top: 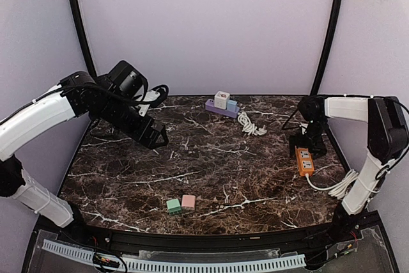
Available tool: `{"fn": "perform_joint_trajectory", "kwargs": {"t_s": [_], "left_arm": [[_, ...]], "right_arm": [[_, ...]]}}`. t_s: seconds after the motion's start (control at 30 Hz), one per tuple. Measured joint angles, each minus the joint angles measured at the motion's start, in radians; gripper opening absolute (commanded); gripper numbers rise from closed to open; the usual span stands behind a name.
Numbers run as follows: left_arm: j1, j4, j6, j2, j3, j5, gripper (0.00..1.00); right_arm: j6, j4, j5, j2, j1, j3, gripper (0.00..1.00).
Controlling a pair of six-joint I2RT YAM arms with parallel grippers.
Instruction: Insert the plug
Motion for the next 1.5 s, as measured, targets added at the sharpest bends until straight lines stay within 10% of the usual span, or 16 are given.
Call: {"fn": "perform_joint_trajectory", "kwargs": {"t_s": [1.0,1.5], "left_arm": [[0.0,0.034,-0.079,0.047,0.001,0.03,0.89],[0.0,0.041,-0.079,0.023,-0.034,0.023,0.86]], "right_arm": [[-0.106,0.052,-0.002,0.035,-0.021,-0.021,0.12],[-0.127,0.024,-0.013,0.016,-0.021,-0.026,0.0]]}}
